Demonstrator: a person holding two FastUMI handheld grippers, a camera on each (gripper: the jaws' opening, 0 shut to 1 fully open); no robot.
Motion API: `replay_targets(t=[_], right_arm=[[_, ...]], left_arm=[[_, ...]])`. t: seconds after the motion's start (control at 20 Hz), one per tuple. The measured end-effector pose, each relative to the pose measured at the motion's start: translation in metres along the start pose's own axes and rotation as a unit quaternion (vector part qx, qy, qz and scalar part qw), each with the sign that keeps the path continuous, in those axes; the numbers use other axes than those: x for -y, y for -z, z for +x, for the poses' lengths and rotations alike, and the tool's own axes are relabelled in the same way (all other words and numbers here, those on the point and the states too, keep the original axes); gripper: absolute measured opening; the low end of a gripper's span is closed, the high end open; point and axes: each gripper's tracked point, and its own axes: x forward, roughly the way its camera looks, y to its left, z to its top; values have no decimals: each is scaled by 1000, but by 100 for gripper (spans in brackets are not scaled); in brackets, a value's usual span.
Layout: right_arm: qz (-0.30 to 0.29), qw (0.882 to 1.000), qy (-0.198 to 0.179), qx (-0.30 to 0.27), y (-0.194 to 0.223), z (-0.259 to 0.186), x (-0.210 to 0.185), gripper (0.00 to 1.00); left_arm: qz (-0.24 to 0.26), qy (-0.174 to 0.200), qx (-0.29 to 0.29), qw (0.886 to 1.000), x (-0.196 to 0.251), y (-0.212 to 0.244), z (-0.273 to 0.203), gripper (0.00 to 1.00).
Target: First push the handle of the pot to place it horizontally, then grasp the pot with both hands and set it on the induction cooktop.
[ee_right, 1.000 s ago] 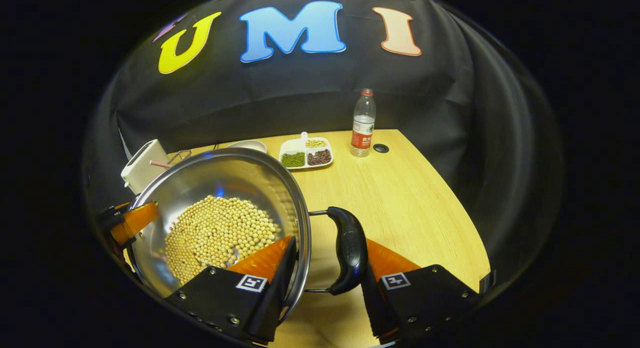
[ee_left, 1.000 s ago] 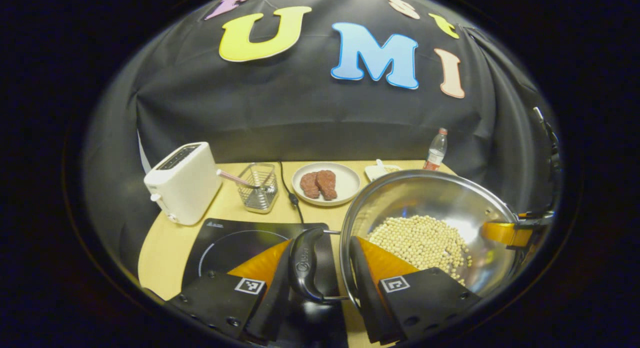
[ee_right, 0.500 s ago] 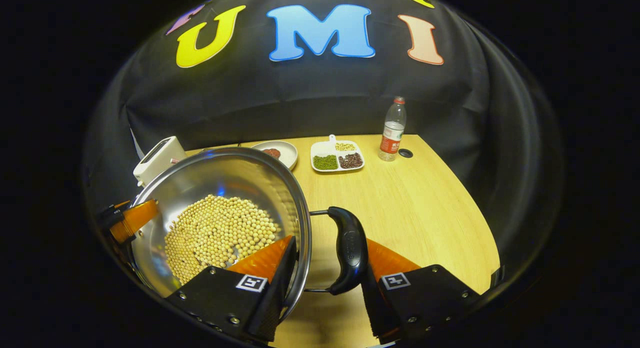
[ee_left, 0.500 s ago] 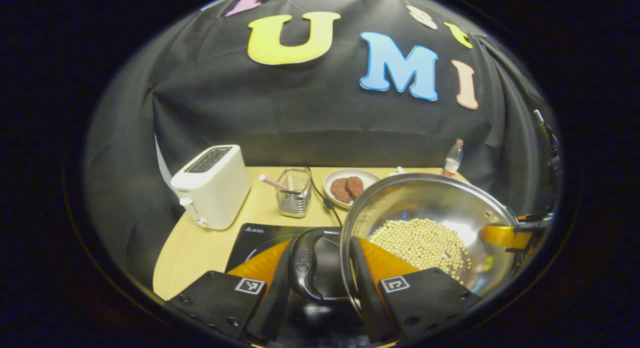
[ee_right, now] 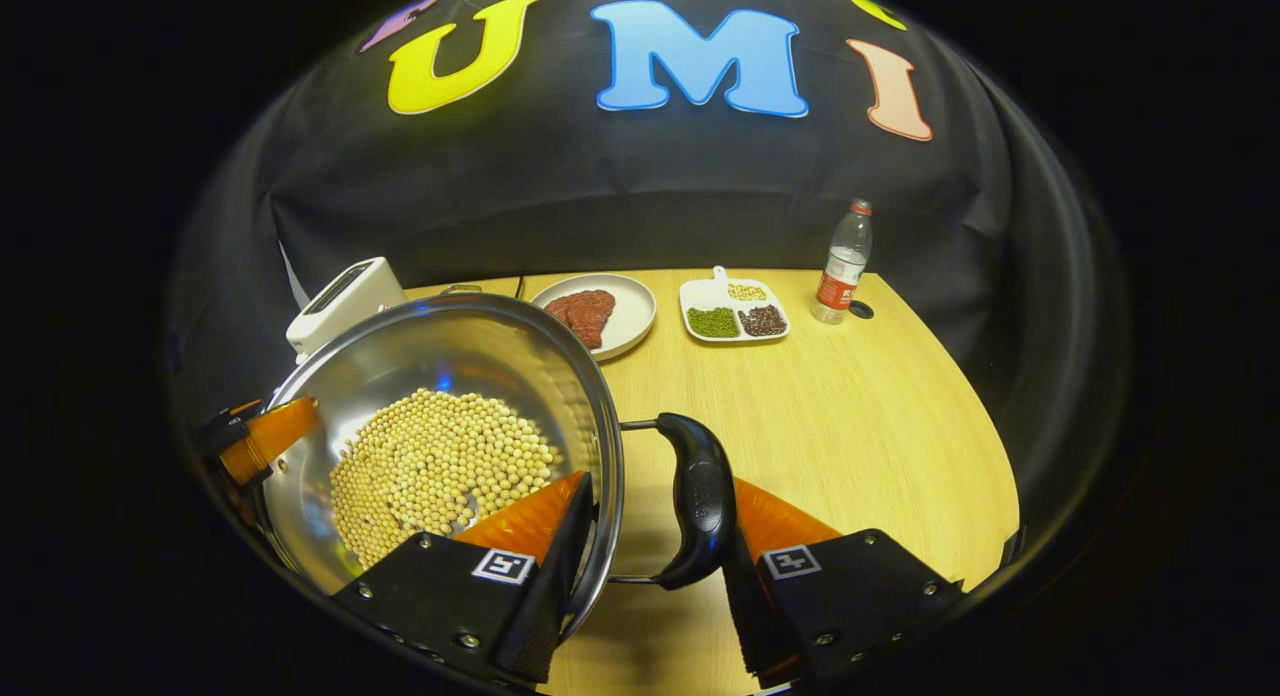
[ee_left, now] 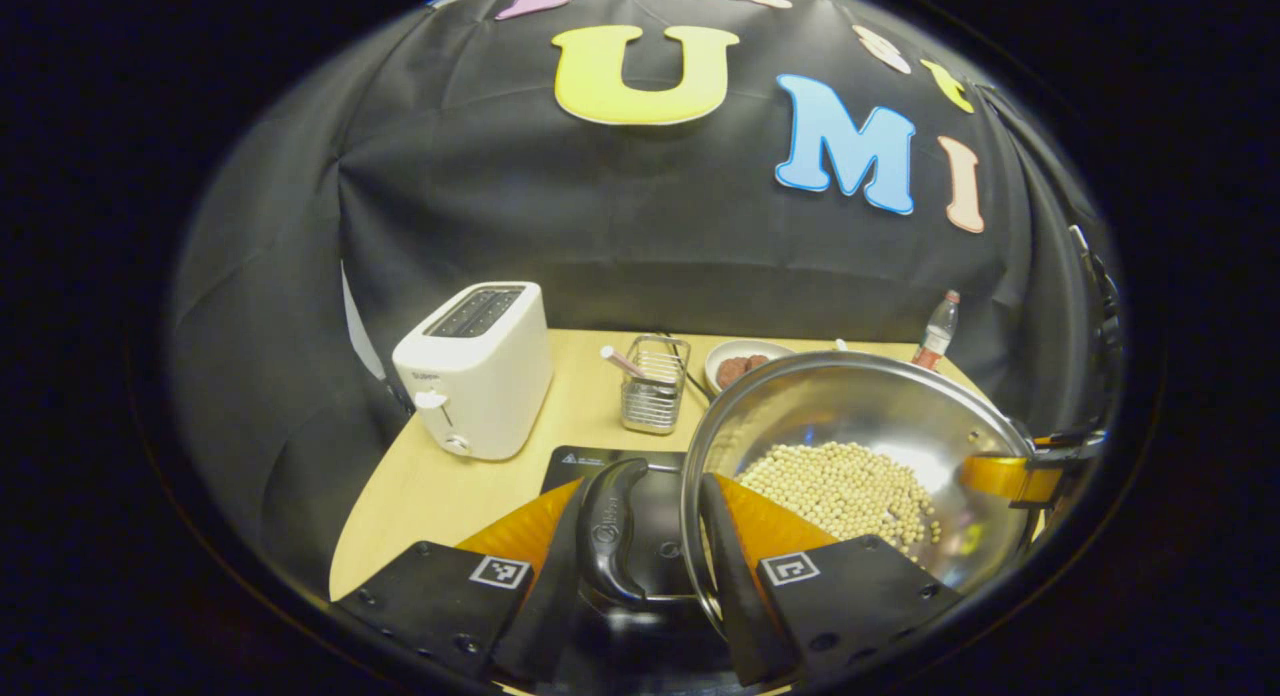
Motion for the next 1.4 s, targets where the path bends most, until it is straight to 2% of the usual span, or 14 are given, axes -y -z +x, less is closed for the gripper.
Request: replay_targets(t=[0.2,0.25,0.3,0.6,0.8,0.95,1.0,1.1,1.15,1.2,1.3,1.4], right_arm=[[0,1000,-7,-10,9,12,-27,68],[0,1000,-9,-12,11,17,-33,68],[-1,1000,-10,-16,13,20,-38,69],[0,999,-17,-27,24,37,-64,69],[-4,999,-16,-31,27,49,-72,69],[-7,999,-18,-31,29,55,-77,69],[-8,999,-18,-30,29,57,-77,69],[-8,999,-17,-31,29,58,-78,69],[-7,999,-18,-32,30,60,-80,69],[-6,999,-17,-32,30,62,-80,69],[-2,999,-16,-35,32,63,-84,69],[1,999,-16,-37,34,64,-84,69]], left_arm=[[-1,-7,-1,1000,-28,5,7,66],[-4,-7,-2,1000,-34,8,8,69],[-6,-9,-4,1000,-41,11,9,66],[-12,-14,-6,1000,-70,22,20,66],[-22,-13,-10,1000,-85,26,30,73],[-26,-14,-9,1000,-92,31,37,66],[-28,-13,-9,999,-94,31,40,70],[-28,-11,-10,999,-97,33,44,70],[-26,-10,-12,1000,-98,35,47,66],[-25,-9,-13,1000,-98,36,50,70],[-20,-9,-13,1000,-98,37,53,66],[-17,-7,-13,1000,-97,39,55,69]])
